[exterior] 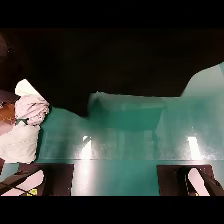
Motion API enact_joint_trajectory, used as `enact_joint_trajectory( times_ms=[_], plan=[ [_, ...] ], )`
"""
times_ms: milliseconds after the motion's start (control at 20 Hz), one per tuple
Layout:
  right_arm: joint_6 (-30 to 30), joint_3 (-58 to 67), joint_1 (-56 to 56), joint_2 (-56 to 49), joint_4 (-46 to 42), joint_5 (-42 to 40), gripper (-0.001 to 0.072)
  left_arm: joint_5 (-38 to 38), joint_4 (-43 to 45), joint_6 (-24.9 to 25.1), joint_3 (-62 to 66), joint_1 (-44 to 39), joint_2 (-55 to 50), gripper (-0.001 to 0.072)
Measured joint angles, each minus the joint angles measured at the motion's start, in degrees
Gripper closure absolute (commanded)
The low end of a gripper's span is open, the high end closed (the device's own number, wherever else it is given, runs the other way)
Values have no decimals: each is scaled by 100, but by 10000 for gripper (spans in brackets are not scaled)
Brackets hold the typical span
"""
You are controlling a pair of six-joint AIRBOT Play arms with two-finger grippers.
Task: Fold the shirts.
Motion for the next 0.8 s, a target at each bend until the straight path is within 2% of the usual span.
enact_joint_trajectory(
  times_ms=[250, 550, 800],
  plan=[
    [-103, 1316, -57, 15, -452, 254, 697, 363, -94, -74, 313, 37, 743, 681],
    [-7, 2271, -68, -98, -1355, 1027, 697, 699, -330, -195, 326, 44, 1379, 682],
    [439, 2446, -68, -940, -1550, 2236, 697, 413, 264, -540, -968, 44, 1290, 682]
  ],
)
